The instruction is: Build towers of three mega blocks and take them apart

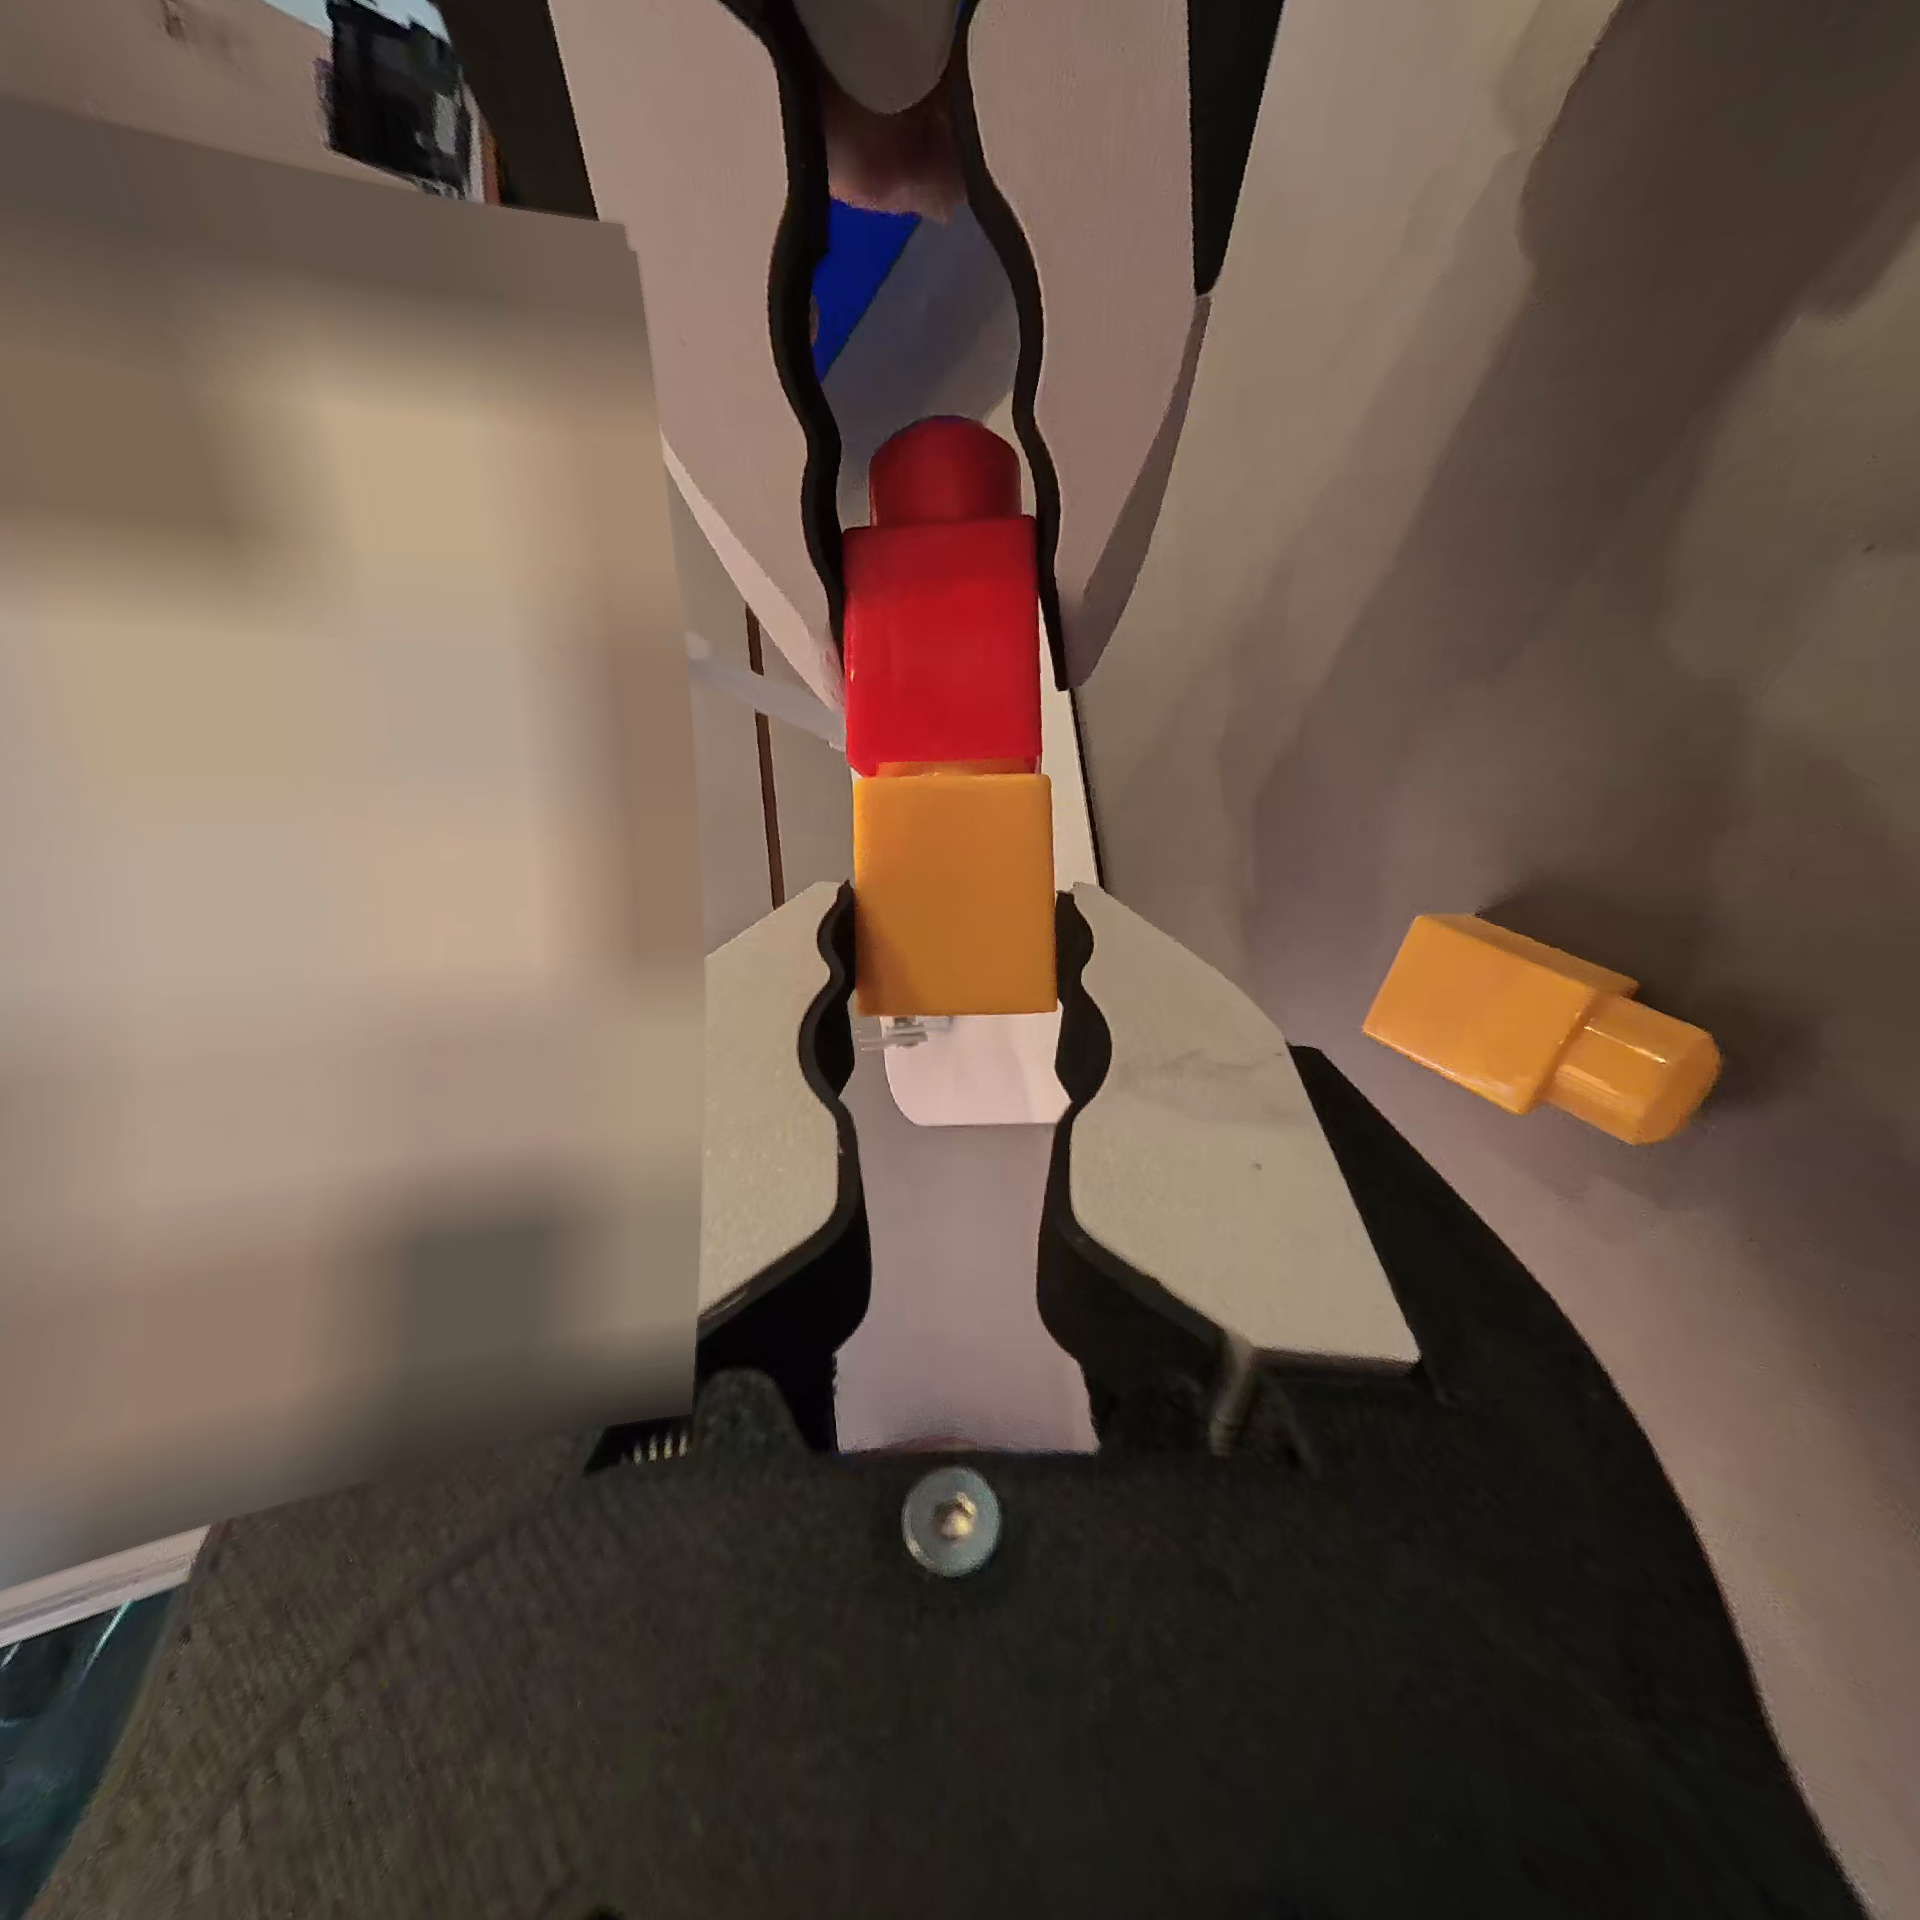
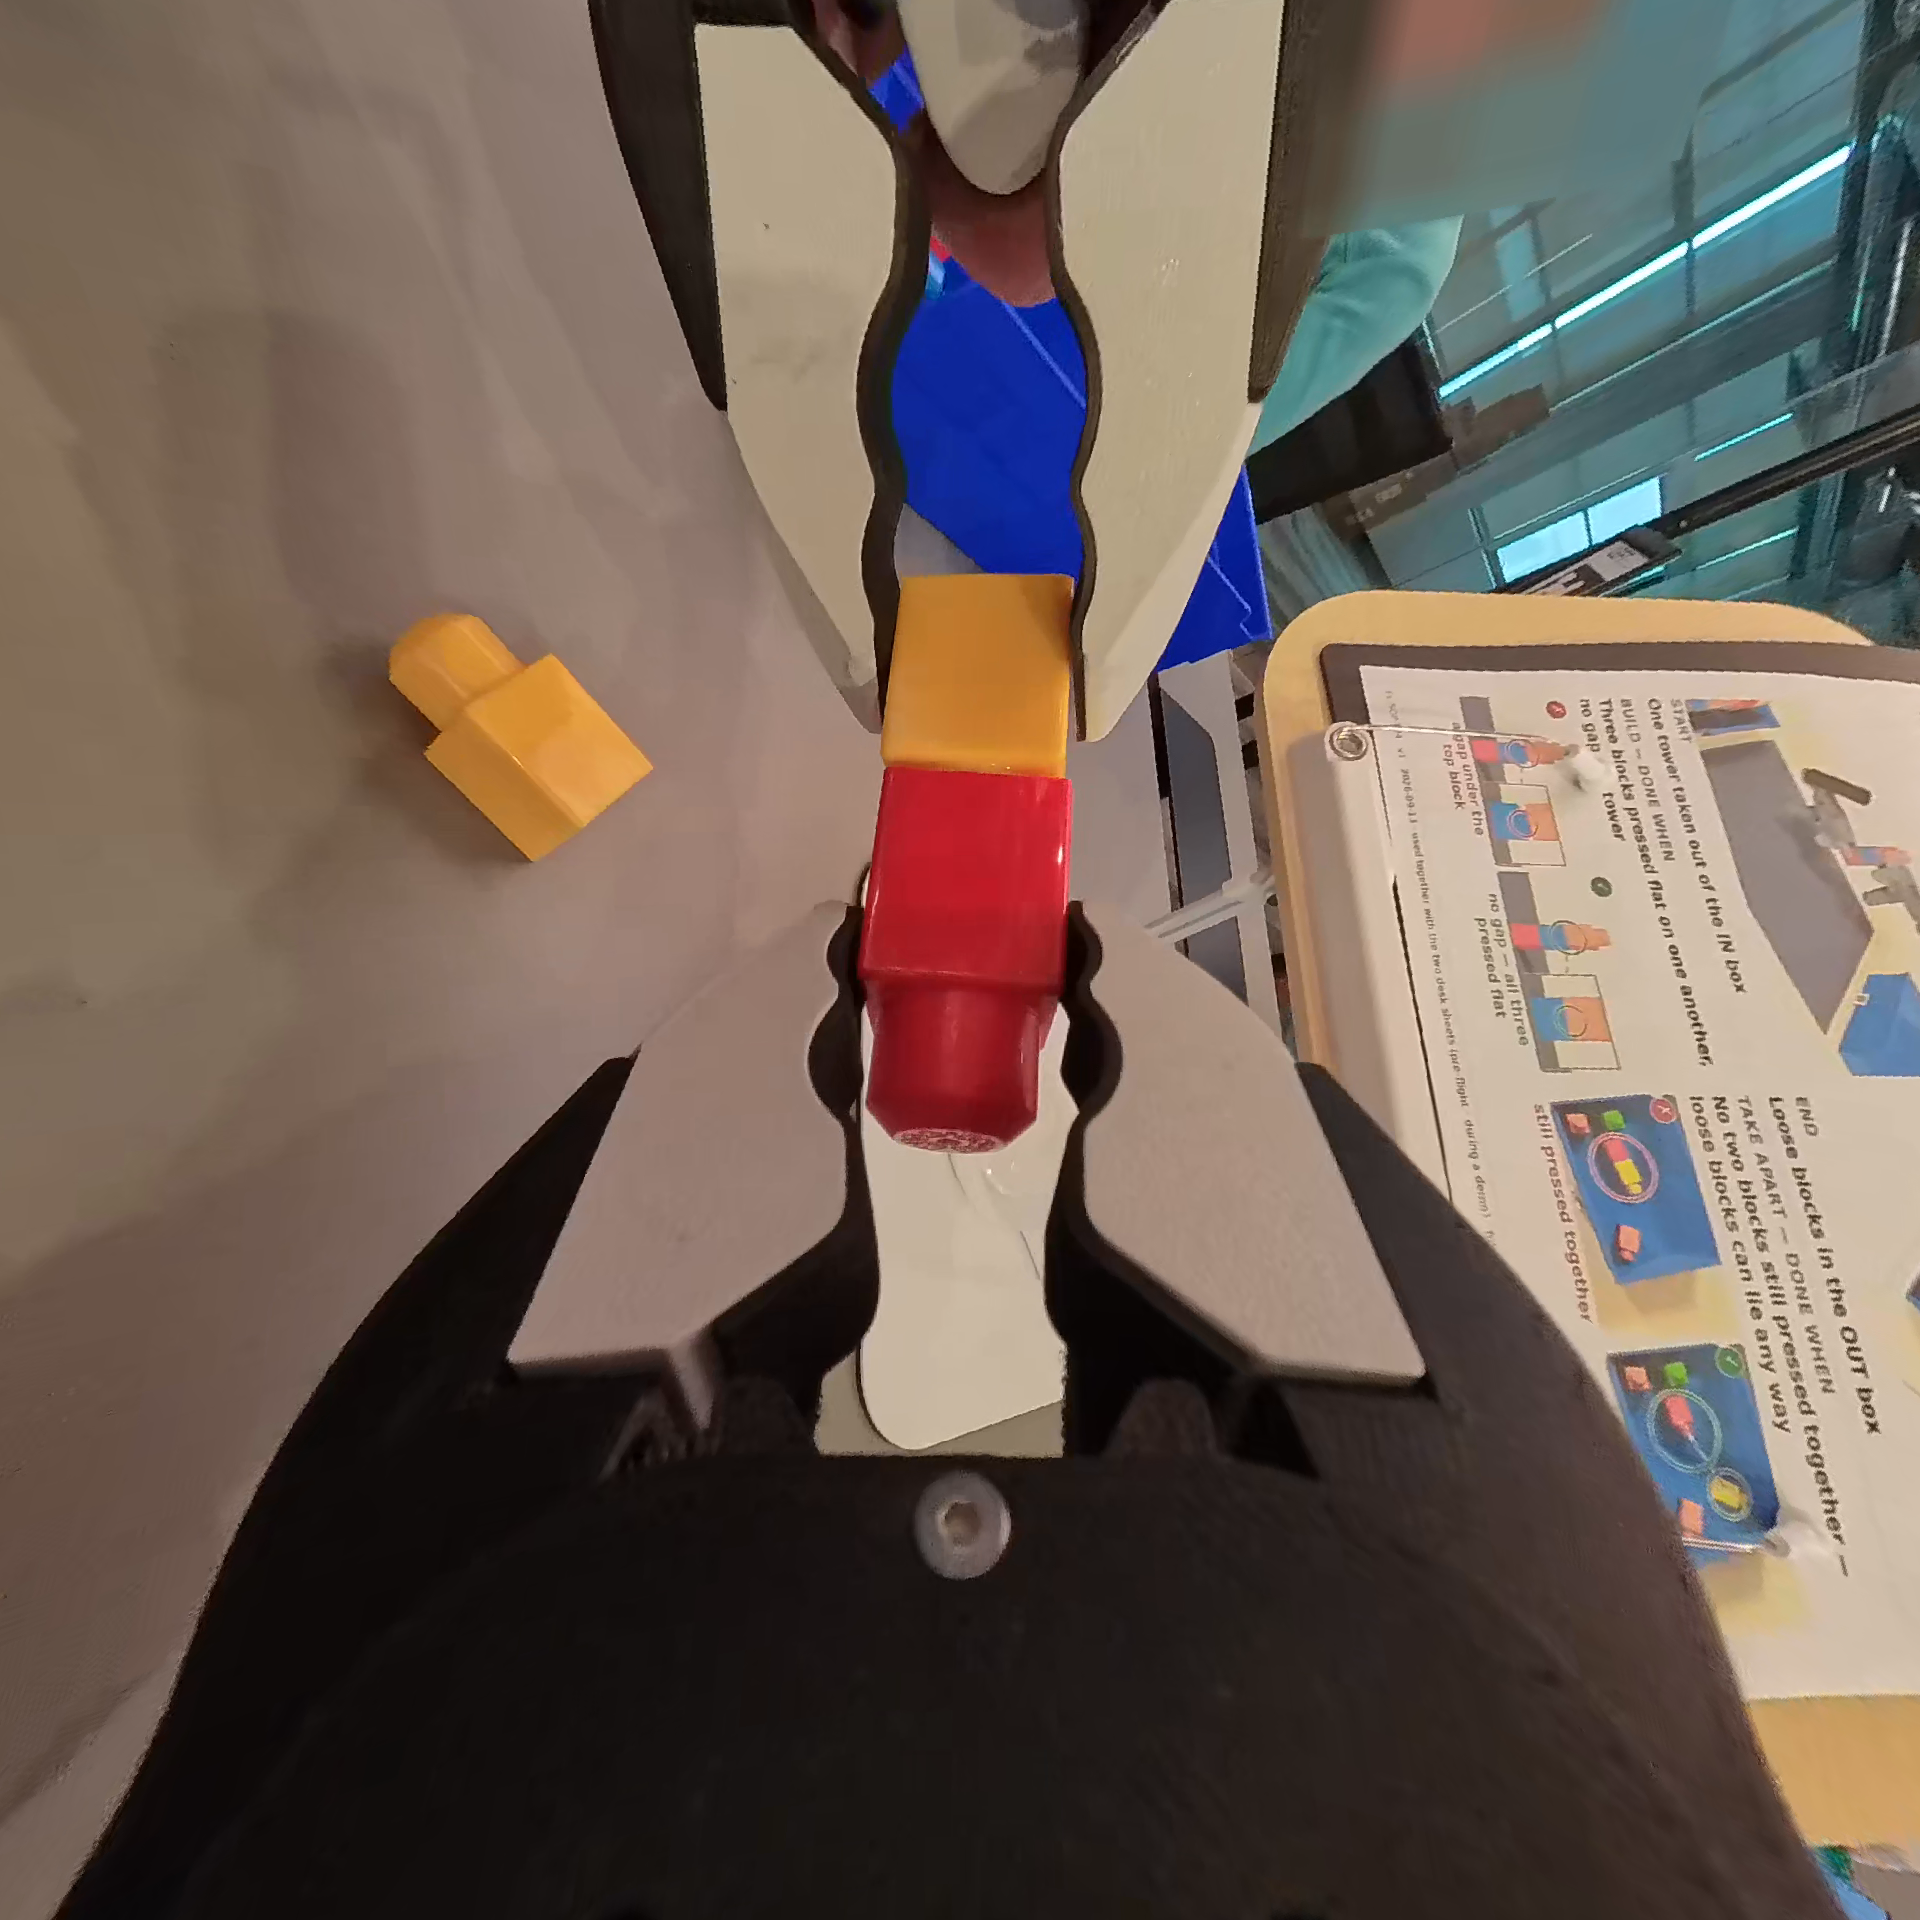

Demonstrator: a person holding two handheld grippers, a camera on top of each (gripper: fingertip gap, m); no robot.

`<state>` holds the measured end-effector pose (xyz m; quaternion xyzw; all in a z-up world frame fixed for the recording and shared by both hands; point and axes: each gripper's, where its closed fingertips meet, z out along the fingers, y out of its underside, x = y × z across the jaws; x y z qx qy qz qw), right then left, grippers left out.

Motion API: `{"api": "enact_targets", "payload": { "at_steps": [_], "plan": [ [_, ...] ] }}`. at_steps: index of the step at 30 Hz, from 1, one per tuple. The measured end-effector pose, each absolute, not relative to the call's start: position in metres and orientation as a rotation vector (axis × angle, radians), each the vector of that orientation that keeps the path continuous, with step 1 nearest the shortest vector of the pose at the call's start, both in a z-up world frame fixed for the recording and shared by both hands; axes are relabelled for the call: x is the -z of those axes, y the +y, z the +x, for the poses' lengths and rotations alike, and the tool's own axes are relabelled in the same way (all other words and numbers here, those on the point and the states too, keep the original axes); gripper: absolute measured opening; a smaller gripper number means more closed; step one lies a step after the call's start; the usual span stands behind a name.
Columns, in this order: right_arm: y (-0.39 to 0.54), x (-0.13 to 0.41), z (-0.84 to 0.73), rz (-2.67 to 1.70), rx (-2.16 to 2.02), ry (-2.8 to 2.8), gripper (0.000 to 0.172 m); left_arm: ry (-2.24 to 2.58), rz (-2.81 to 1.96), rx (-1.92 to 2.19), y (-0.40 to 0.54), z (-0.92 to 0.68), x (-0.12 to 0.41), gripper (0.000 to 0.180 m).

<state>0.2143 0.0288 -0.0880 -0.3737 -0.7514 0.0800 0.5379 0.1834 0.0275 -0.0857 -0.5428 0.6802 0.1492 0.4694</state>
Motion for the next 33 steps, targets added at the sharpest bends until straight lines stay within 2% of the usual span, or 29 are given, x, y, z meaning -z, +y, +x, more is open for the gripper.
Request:
{"api": "enact_targets", "payload": {
  "at_steps": [19,33],
  "plan": [
    [0.000,0.060,0.216,-0.738,-0.205,-1.741,0.037,1.645,-1.148,-0.130,-0.006,0.195,0.055,0.036],
    [-0.022,0.043,0.219,-0.660,-0.330,-1.709,0.037,1.622,-1.099,-0.160,-0.002,0.198,0.056,0.035]
  ]
}}
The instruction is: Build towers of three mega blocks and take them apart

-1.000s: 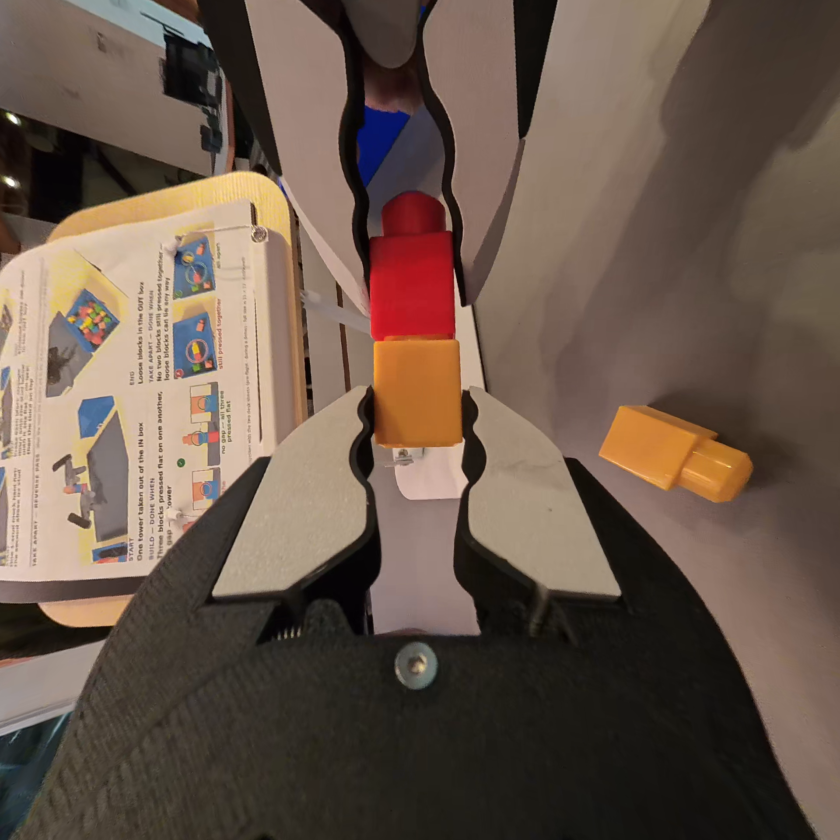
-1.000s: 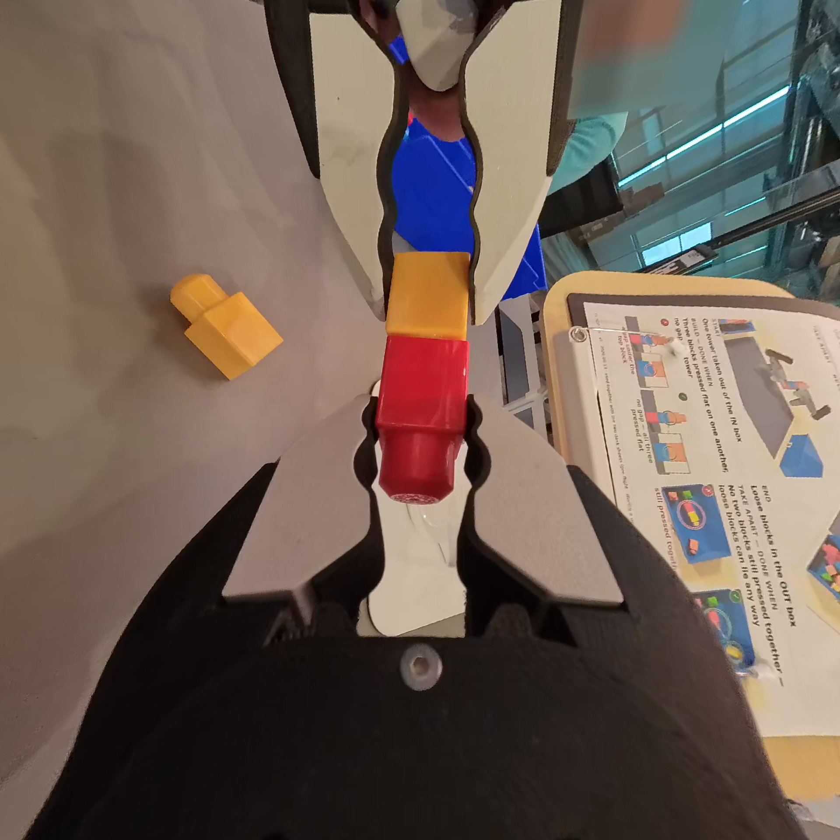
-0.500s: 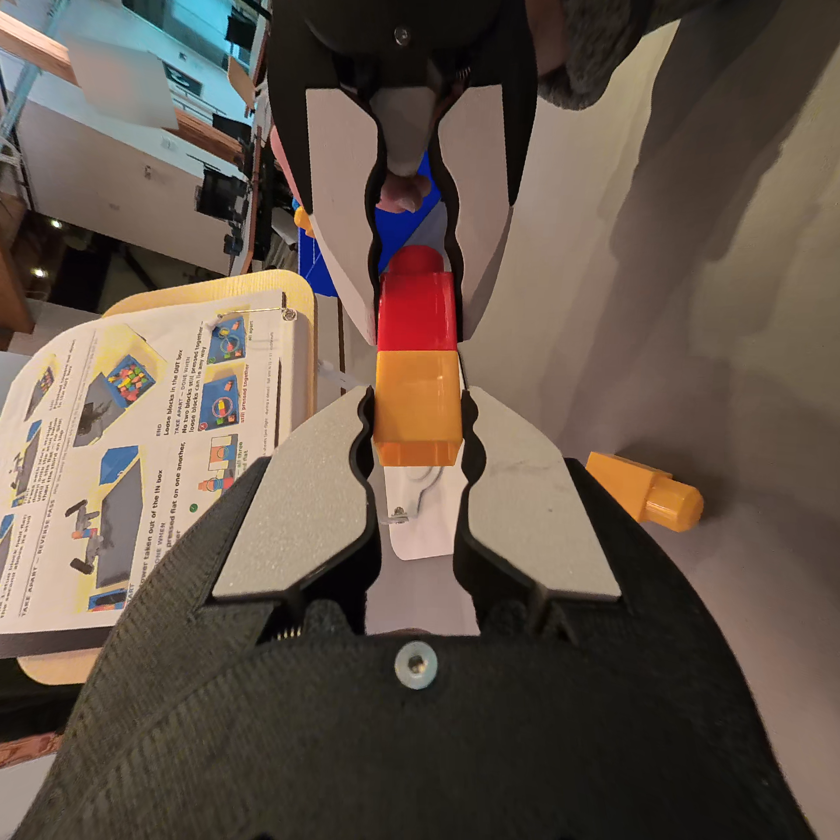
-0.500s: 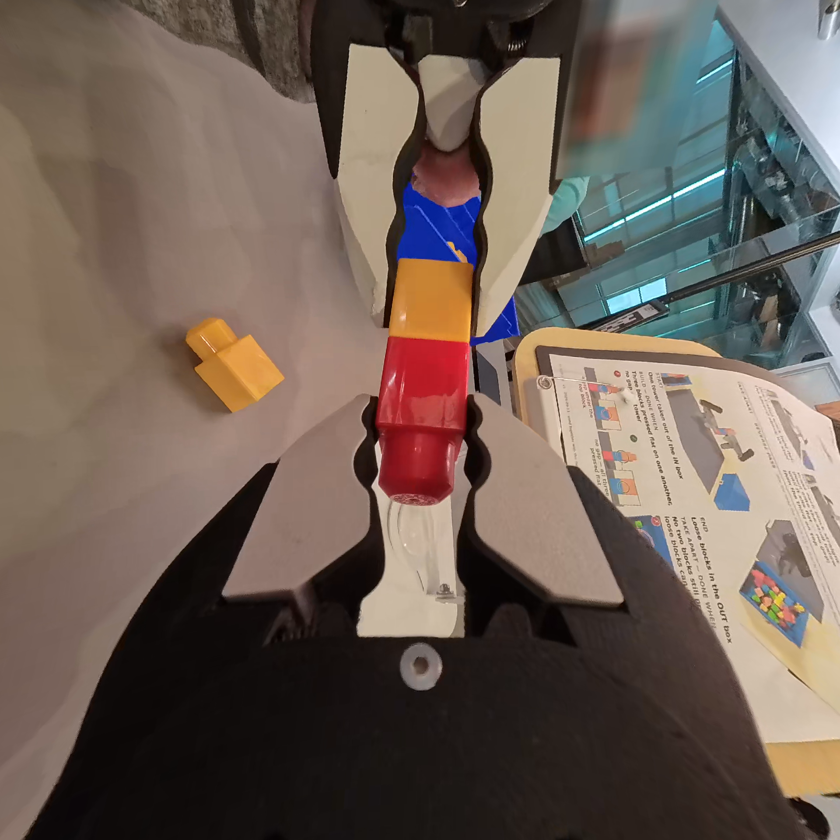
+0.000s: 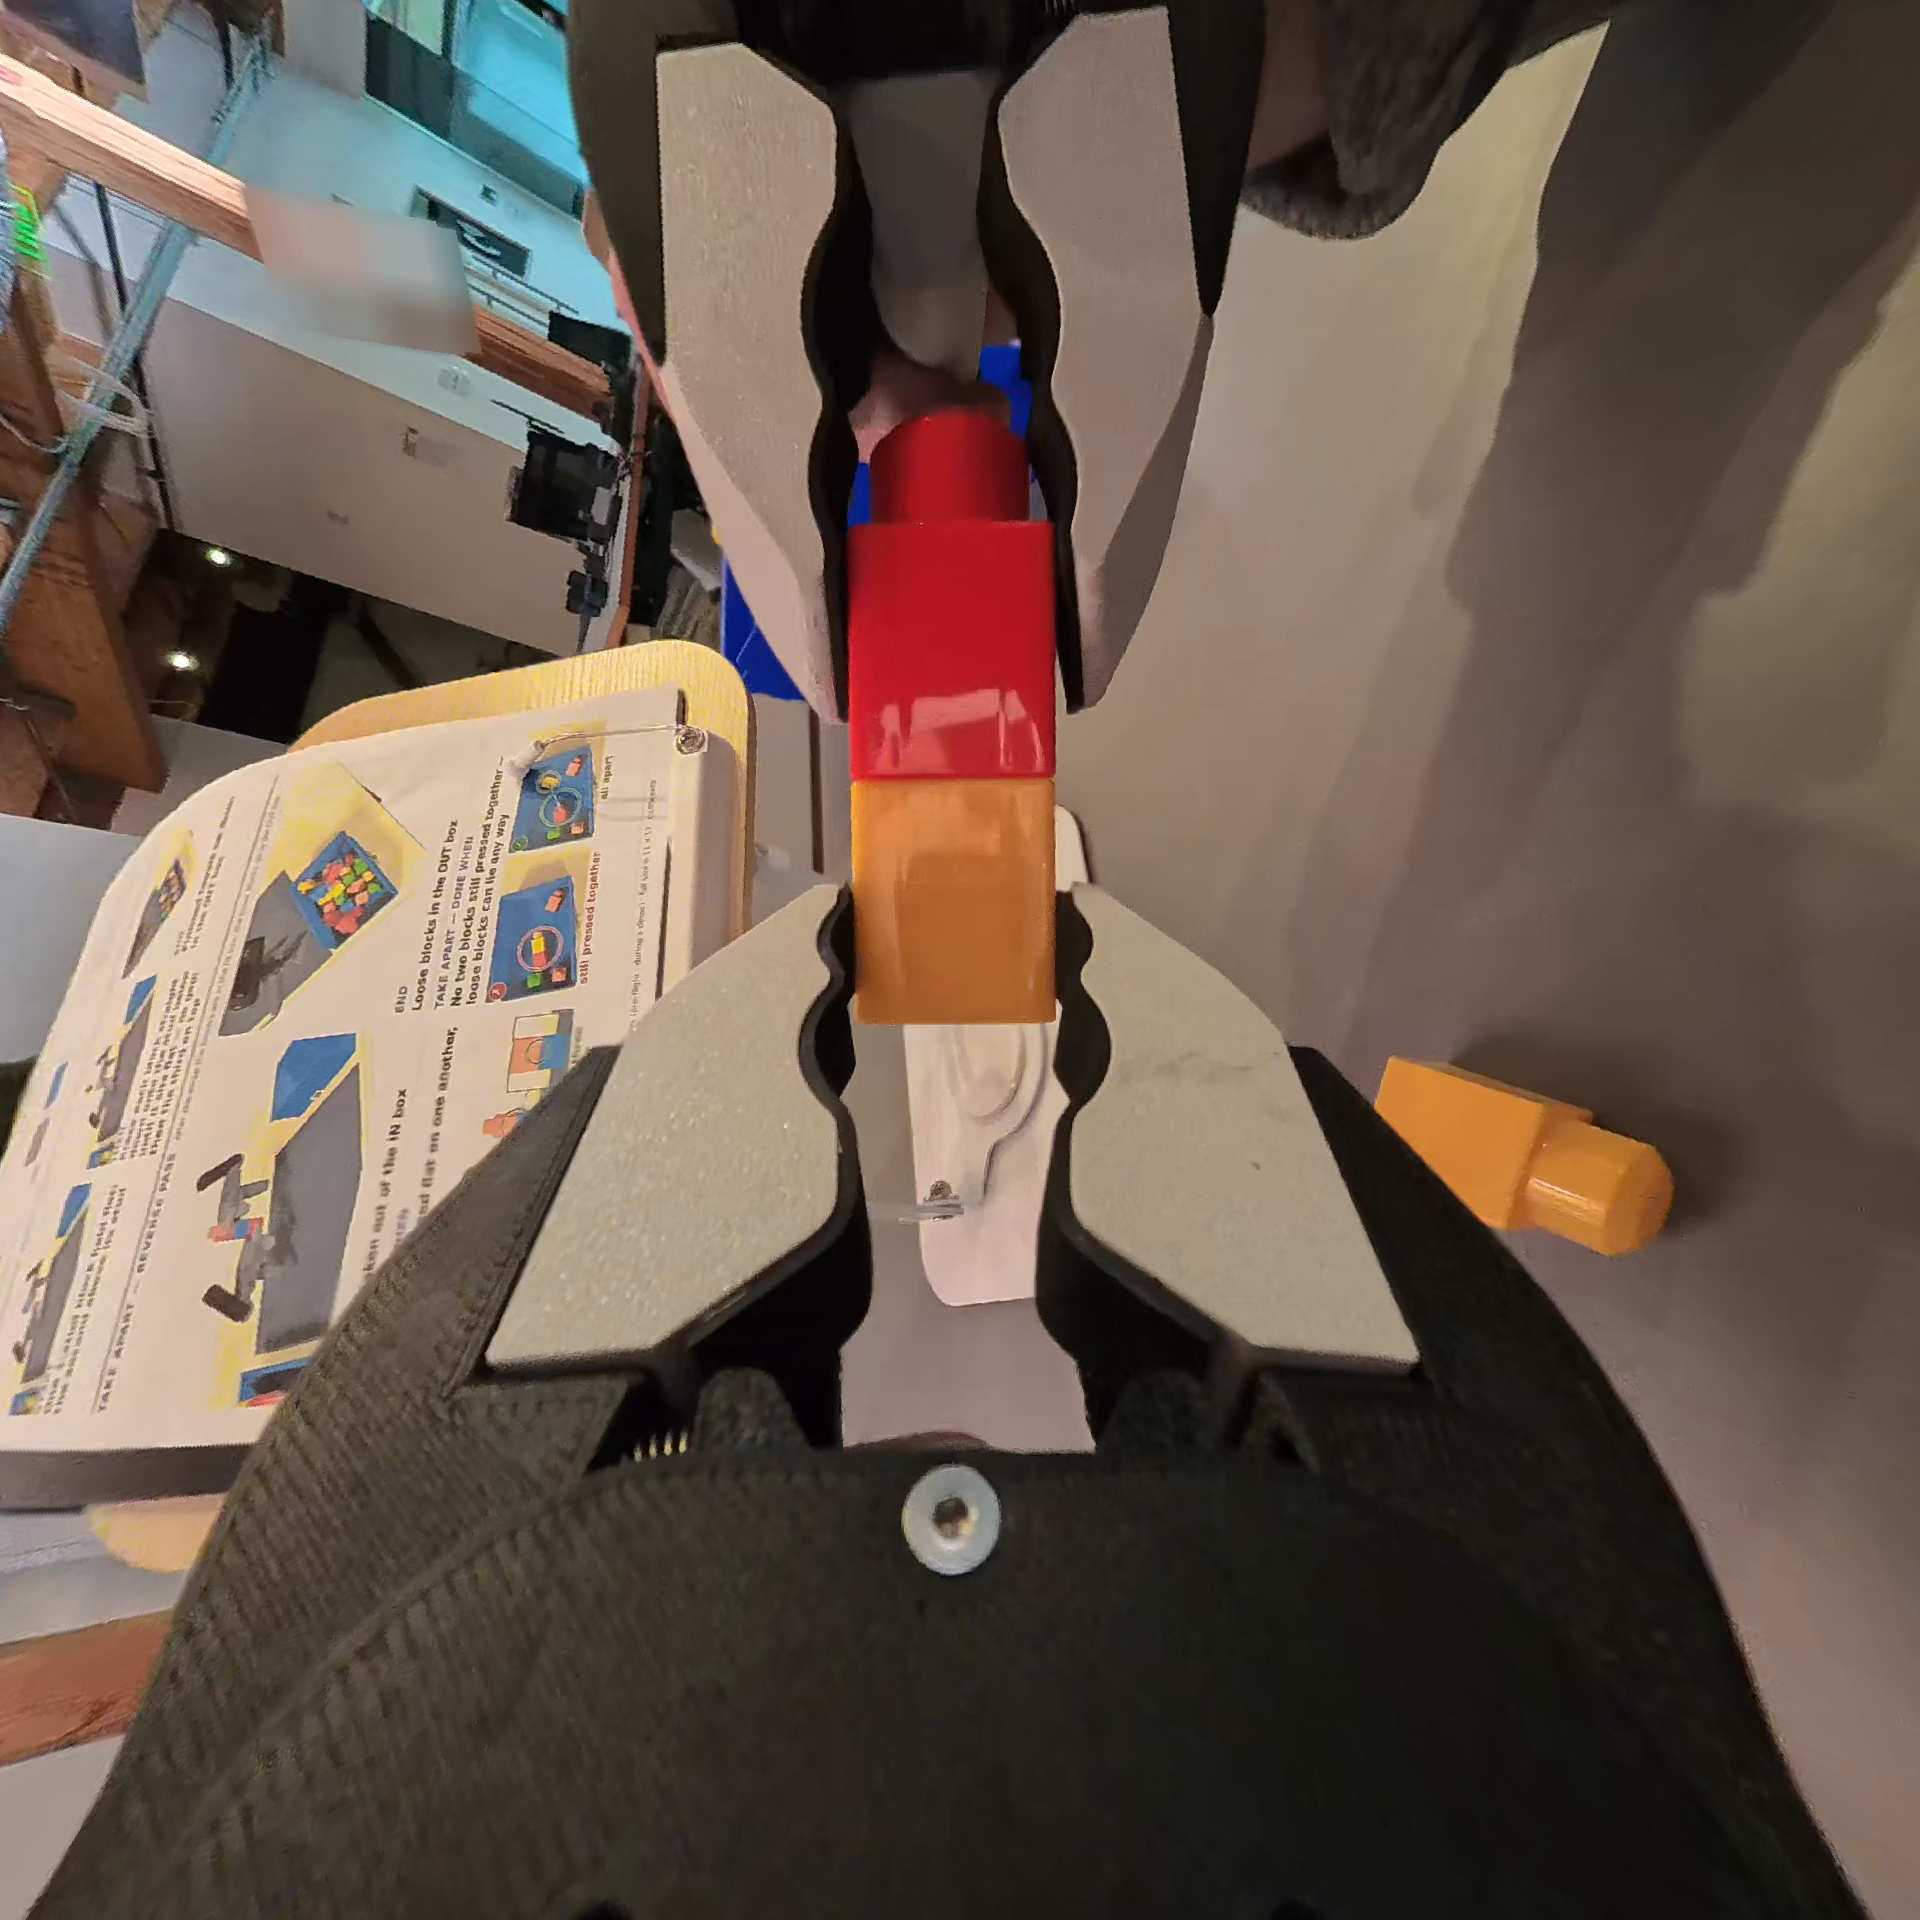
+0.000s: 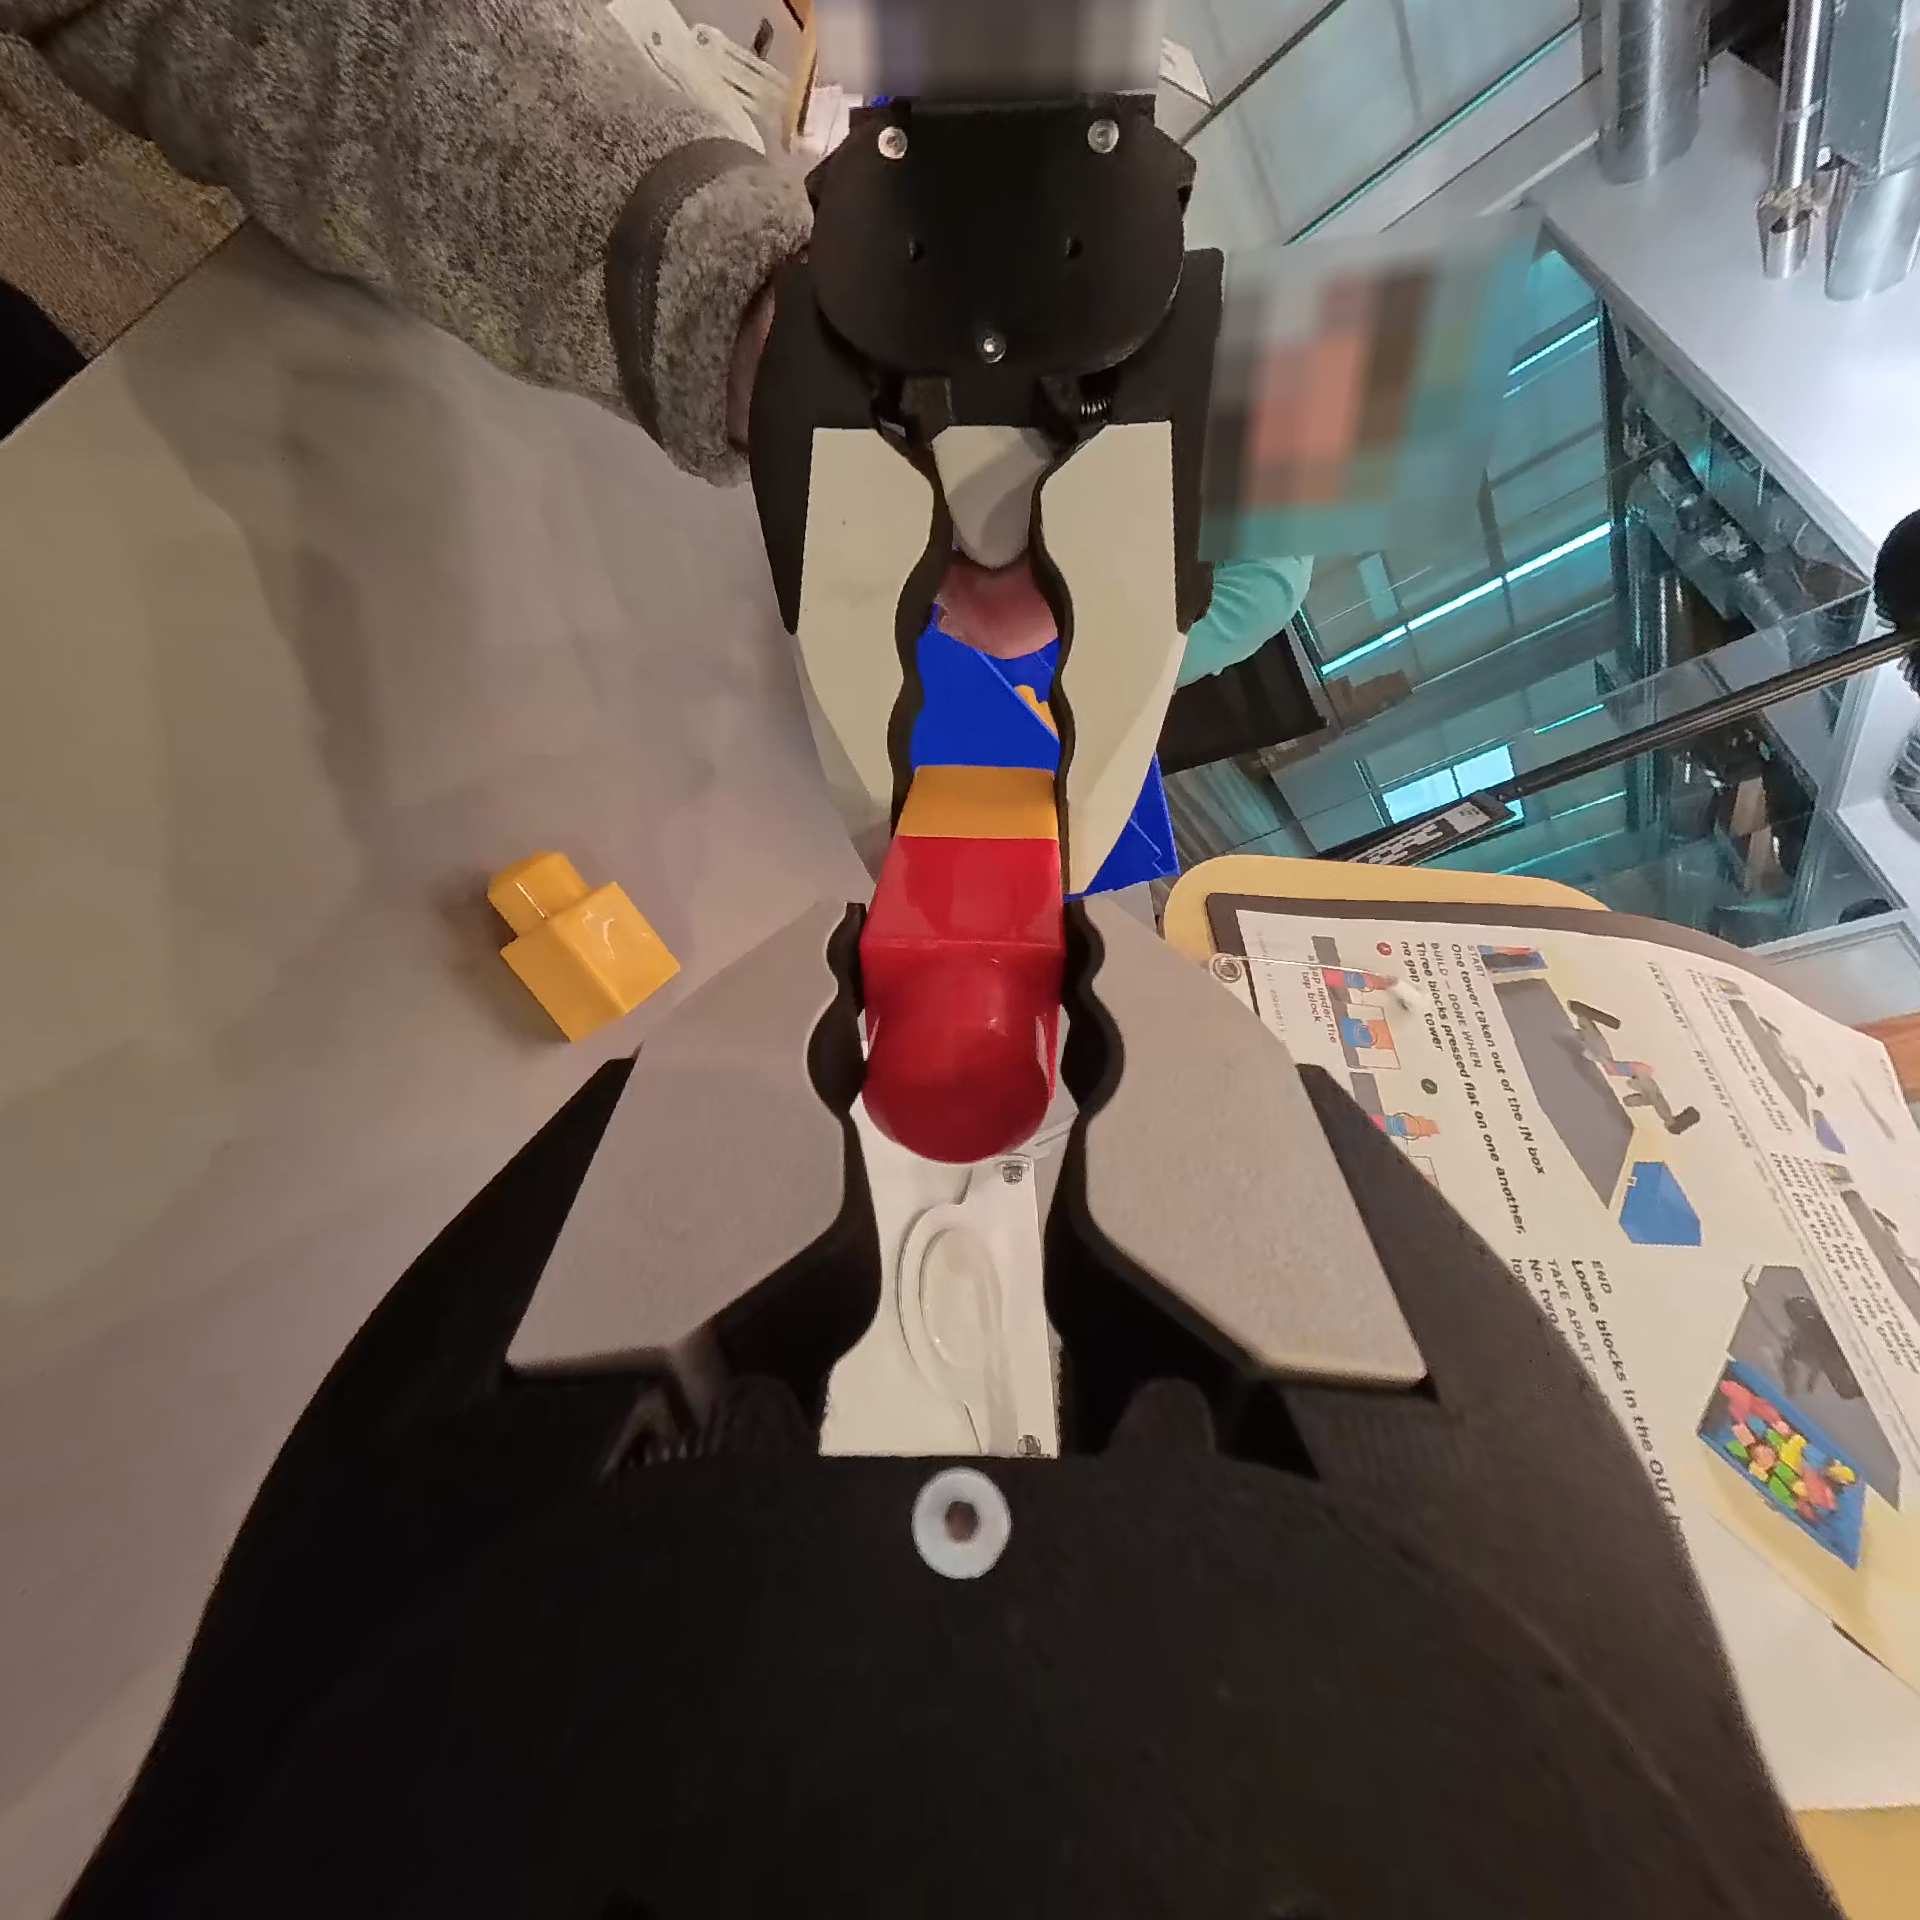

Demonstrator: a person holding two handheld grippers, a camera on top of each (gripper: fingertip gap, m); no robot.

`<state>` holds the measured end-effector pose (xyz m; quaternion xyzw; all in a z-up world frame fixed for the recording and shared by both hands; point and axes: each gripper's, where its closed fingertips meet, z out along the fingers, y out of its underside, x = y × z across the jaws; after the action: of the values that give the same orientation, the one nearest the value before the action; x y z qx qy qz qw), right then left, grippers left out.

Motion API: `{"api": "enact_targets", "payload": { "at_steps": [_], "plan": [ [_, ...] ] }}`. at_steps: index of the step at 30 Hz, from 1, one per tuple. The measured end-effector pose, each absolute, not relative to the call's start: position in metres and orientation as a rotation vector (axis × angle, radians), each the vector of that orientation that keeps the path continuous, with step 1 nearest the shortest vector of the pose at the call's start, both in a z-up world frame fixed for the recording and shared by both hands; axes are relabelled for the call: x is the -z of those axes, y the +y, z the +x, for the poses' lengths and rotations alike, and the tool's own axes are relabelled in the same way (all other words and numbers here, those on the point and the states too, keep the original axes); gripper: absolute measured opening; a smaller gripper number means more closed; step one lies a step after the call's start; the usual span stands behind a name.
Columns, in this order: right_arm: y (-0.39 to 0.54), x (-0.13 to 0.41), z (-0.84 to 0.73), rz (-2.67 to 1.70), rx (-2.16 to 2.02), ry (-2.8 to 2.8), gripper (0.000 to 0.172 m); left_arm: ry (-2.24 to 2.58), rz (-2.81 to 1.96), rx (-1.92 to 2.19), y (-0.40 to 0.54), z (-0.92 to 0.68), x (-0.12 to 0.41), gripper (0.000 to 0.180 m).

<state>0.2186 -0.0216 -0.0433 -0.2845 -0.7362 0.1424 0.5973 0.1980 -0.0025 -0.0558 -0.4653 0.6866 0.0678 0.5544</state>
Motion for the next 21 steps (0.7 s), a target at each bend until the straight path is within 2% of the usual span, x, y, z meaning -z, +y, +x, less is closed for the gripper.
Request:
{"api": "enact_targets", "payload": {
  "at_steps": [12,21],
  "plan": [
    [-0.018,0.047,0.219,-0.658,-0.345,-1.710,0.037,1.603,-1.105,-0.189,0.001,0.198,0.059,0.035],
    [-0.013,0.049,0.218,-0.600,-0.183,-1.710,0.037,1.596,-1.057,-0.352,0.008,0.194,0.059,0.035]
  ]
}}
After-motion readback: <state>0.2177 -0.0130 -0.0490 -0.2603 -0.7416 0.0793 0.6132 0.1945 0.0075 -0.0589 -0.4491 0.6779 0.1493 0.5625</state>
